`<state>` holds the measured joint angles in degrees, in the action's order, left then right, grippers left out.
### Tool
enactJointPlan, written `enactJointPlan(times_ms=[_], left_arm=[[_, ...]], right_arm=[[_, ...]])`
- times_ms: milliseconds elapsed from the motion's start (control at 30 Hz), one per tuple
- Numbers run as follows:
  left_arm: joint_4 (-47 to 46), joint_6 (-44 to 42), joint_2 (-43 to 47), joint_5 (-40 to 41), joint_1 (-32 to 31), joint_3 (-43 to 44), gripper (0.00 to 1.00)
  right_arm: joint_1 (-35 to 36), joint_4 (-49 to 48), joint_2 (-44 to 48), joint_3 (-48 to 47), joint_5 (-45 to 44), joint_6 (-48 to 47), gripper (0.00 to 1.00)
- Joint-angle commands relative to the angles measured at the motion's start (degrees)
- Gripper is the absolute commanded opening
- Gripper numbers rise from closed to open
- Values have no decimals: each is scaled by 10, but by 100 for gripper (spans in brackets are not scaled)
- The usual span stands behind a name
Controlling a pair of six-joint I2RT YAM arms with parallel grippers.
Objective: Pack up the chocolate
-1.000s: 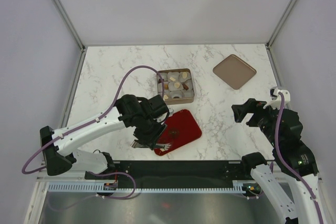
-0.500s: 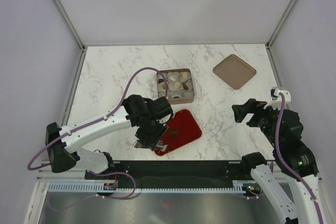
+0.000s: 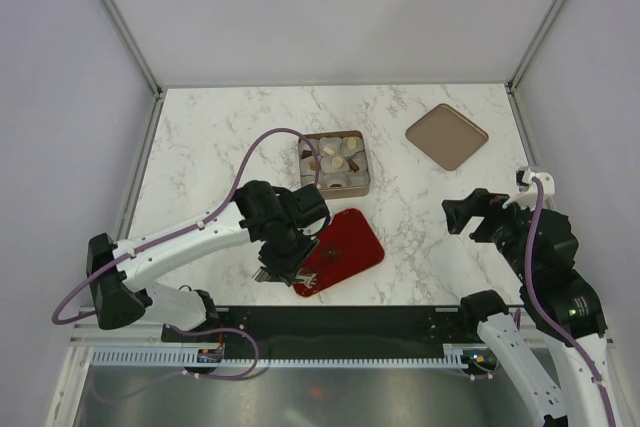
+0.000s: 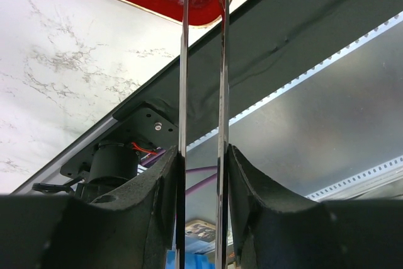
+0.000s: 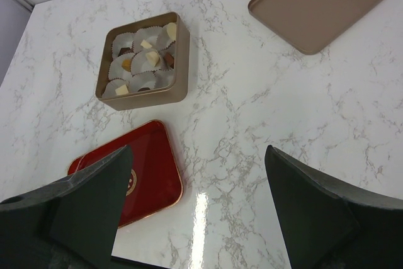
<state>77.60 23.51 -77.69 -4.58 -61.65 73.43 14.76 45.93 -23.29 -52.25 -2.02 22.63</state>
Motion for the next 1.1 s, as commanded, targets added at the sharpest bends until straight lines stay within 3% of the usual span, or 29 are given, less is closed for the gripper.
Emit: enactJointPlan(times_ms=[0,533,733,867,1067], left_arm=[[46,-9,2,8,-6,-1,41],[57,-14,-21,44,-6,64,27],[48,-27,-51,89,-6,156,28],[42,-47,-99,133,7,273,29],[0,-96,-185,97,67,388,29]], right_arm=[[0,-10,4,-2,-11,-4,95],[0,-8,0,-4,-9,-3,95],[0,-8,-4,-7,-9,-4,95],[0,-8,-11,-7,-10,-5,95],[0,-8,-14,-8,-18,-5,95]])
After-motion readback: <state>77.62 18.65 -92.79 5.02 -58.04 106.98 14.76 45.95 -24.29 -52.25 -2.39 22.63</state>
